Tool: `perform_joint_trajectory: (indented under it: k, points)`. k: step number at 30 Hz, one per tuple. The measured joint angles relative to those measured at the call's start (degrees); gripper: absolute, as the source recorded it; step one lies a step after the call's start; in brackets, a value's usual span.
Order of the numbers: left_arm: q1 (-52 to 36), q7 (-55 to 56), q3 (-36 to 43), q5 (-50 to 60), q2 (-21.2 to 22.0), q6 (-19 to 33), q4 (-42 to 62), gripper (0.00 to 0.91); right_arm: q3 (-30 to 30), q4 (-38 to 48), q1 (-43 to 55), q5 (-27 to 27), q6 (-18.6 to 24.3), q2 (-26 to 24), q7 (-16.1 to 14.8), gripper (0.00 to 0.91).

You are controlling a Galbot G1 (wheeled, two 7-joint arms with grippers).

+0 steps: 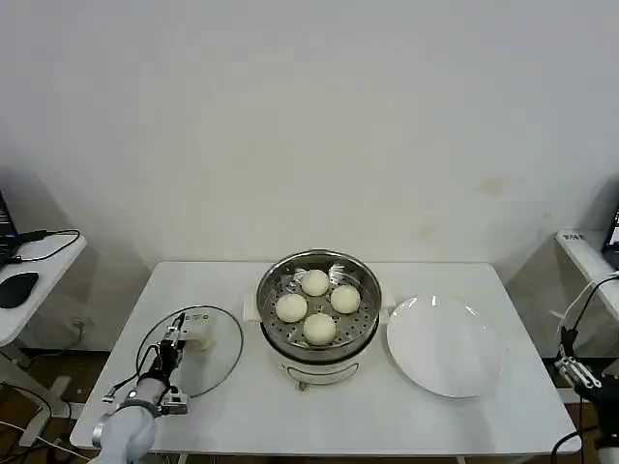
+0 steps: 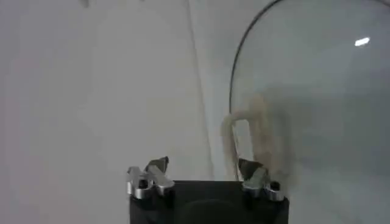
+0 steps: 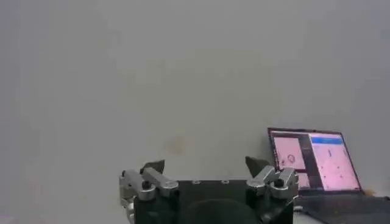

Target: Take steamed baozi put them in steamer then cover it.

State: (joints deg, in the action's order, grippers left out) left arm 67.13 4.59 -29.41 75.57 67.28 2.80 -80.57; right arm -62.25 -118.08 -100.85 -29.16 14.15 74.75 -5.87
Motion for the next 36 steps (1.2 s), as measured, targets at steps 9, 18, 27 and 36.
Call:
perform_joint_trajectory:
  k: [9, 18, 27, 36]
  points:
    - [0.18, 1.72, 0.01, -0.04, 1.14, -0.01, 1.34, 0.0, 0.09, -0.41, -0.08, 0.06, 0.15, -0.05, 0.17, 0.907]
    - [1.03, 4.96, -0.69, 0.2, 2.04, -0.62, 0.74, 0.0, 0.26, -0.34, 0.09, 0.16, 0.1, -0.2, 0.51, 0.907]
    - [2.96, 9.93, -2.68, -1.05, 1.73, -3.51, -3.23, 0.0, 0.99, -0.81, 0.77, 0.41, -0.33, -1.15, 0.61, 0.907]
    - [6.19, 9.67, -5.55, -6.78, -1.55, -7.48, -11.42, 0.0, 1.5, -0.84, 1.41, 0.85, -0.02, -0.98, 0.57, 0.907]
